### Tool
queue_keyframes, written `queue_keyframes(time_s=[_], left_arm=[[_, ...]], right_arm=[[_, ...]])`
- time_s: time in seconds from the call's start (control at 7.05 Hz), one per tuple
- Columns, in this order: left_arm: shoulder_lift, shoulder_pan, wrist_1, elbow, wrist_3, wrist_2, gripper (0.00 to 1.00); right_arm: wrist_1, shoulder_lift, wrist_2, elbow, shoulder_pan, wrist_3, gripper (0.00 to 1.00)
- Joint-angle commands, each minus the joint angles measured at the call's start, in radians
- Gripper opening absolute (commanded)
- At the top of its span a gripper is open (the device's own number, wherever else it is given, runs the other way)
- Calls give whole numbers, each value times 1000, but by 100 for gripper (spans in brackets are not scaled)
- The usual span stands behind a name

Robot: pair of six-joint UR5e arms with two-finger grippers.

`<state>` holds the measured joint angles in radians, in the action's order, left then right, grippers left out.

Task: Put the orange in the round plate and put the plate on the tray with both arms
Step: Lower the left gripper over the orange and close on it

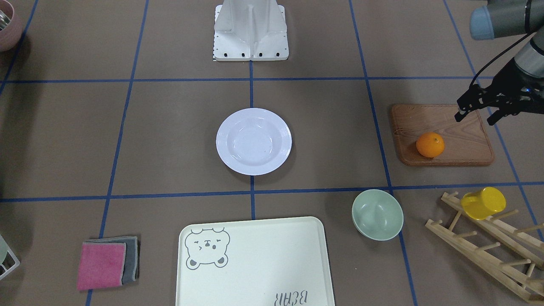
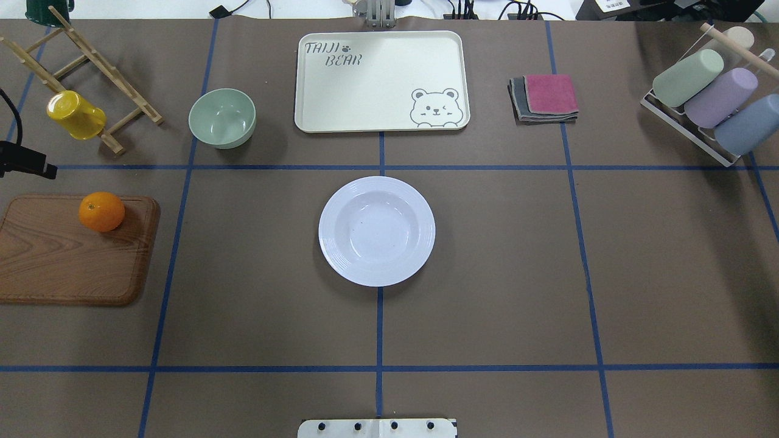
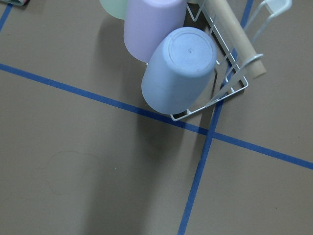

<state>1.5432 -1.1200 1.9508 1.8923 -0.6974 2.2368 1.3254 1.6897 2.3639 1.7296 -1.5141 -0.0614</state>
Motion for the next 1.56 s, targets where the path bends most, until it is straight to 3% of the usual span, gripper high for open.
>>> queue_keyframes(time_s=[0.0, 0.43, 0.85, 1.42], left_arm=[[5, 116, 4, -2, -92, -98, 98], [24, 218, 10, -38, -157, -205, 98], [110, 220, 176, -235, -160, -200, 98], [123, 218, 168, -253, -143, -166, 98]], right_arm=[[0, 2, -3, -2, 0, 0, 100], [0, 2, -2, -1, 0, 6, 100], [-2, 1, -2, 1, 0, 6, 100], [-2, -1, -3, 2, 0, 6, 100]])
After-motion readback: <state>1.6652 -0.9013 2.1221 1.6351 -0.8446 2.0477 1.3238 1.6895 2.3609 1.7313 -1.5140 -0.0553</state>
